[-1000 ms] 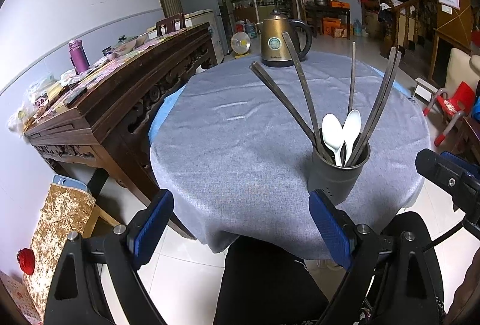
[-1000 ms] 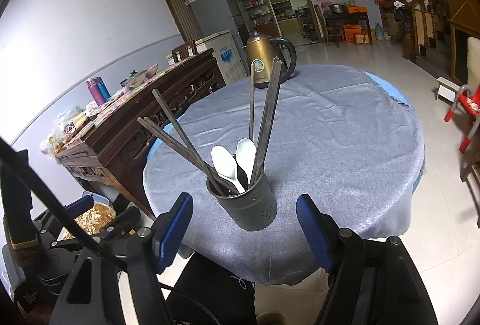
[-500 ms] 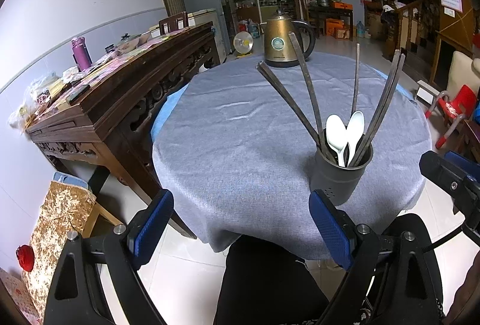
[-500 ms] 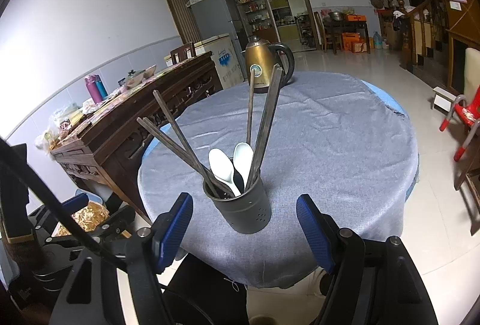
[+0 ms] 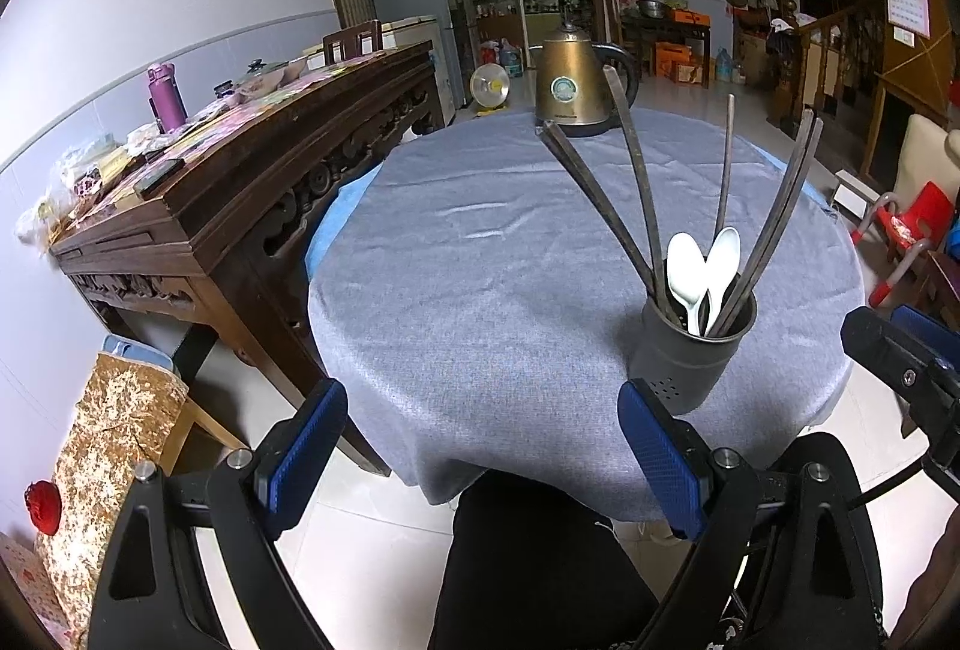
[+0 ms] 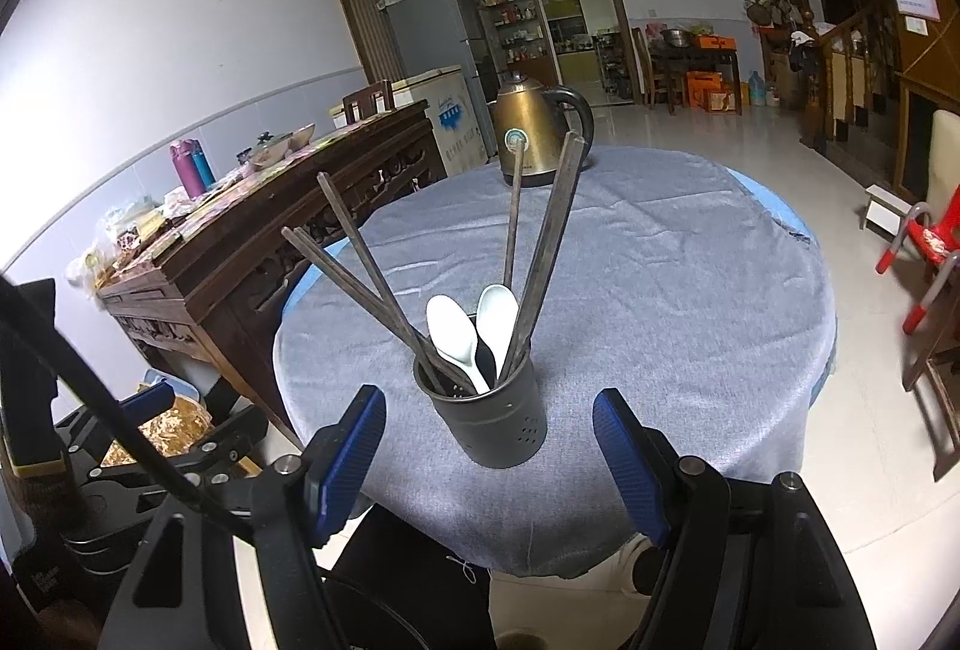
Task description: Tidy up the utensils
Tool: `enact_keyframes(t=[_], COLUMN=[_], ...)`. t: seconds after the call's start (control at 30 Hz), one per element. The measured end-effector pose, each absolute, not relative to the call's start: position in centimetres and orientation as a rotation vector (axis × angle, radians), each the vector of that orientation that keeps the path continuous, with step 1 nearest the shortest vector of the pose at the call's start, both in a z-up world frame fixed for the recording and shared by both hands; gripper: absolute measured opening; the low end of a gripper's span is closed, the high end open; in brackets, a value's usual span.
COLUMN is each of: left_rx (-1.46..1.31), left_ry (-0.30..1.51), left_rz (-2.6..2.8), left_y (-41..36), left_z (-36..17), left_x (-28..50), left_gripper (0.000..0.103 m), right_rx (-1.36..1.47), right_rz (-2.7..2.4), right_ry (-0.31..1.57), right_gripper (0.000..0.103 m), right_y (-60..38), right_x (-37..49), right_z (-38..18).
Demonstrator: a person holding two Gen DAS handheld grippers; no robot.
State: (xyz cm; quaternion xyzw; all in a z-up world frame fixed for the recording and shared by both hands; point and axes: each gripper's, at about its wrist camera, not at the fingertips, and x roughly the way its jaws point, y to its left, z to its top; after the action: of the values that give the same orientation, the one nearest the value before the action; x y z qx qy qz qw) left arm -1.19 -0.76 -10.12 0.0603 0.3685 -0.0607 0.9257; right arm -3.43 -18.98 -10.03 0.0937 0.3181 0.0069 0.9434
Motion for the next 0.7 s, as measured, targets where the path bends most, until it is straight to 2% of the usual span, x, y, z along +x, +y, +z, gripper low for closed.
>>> enact_keyframes(t=[0.7], left_rx=[0.085], left_ry=[0.731], left_rz=[-0.112], left_y=[1.7], left_z=[-9.1], left_x=[-1.4], left_gripper=[0.092], right_rx=[0.123], right_rz=[0.021], right_ry=[0.631], right_gripper=[0.075], right_y=[-16.5], right_x=[-3.4], right_z=[-8.8])
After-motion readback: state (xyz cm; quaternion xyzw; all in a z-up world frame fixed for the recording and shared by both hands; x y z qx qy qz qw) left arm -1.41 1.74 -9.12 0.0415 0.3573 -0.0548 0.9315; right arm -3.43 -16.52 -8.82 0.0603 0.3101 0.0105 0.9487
